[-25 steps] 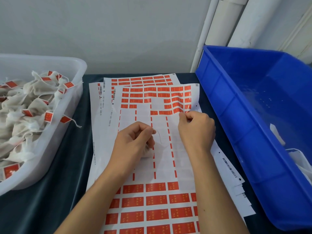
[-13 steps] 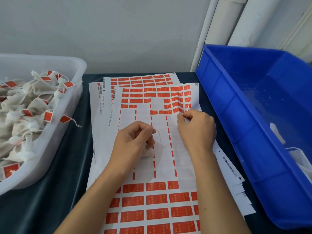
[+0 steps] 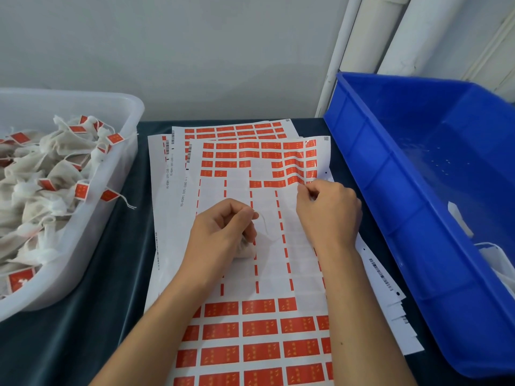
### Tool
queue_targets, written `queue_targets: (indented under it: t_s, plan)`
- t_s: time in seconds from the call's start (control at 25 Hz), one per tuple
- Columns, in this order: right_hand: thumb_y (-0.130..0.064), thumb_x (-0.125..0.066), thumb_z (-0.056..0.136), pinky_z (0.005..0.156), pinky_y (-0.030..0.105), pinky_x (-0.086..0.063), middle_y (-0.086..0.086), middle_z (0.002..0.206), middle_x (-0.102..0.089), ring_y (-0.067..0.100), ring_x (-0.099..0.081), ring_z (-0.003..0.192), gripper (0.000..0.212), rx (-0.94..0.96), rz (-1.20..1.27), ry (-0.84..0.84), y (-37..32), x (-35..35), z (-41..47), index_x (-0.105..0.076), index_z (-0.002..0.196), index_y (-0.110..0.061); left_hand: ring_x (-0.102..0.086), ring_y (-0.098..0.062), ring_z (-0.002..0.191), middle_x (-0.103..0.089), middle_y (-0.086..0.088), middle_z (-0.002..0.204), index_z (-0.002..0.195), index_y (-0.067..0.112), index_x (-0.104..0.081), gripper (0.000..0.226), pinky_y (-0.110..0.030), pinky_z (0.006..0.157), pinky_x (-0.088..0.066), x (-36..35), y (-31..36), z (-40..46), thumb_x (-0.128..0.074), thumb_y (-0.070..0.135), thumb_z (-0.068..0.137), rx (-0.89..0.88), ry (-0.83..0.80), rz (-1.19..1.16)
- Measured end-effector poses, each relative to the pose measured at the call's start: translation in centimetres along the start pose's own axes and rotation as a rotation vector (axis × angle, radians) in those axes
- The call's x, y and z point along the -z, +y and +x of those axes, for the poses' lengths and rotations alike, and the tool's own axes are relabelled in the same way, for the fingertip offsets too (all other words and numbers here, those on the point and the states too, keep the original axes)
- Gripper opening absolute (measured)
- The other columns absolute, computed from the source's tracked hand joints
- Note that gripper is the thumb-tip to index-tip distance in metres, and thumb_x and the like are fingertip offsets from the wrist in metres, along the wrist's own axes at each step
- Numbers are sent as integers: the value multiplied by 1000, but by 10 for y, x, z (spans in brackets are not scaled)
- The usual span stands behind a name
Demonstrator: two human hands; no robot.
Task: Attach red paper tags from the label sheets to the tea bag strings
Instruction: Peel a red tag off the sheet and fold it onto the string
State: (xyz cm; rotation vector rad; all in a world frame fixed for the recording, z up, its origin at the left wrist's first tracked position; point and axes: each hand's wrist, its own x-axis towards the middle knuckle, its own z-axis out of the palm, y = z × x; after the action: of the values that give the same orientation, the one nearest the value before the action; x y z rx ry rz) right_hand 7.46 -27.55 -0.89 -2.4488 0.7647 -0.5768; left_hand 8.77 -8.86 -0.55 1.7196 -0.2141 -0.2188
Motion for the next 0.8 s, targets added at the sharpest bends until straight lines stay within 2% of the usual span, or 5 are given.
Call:
queue_targets:
  t_s: [0.12,0.36,0.8]
  plan:
    - [-46,-61,100,77,37,-63,-3,110,-78,16,-72,75,29,19,-22,6,1,0,0,-76,103,-21,-69,-5,78,-73,5,72,80,23,-72,29,1,63,-45,0,0,0,-57,28,105,-2,0,-1]
    - [-47,-70,95,79,36,-60,-5,113,-76,17,-73,84,26,24,-16,7,5,0,1,-70,107,-25,-69,-6,79,-73,4,73,80,23,-72,29,0,63,-46,0,0,0,-58,27,105,-3,-3,-1]
    - [-46,-65,97,73,28,-55,-3,111,-77,18,-72,76,28,57,-76,19,9,-3,5,-76,106,-22,-69,-6,80,-73,4,74,80,23,-72,29,-1,63,-46,0,1,0,-57,27,105,1,-2,10]
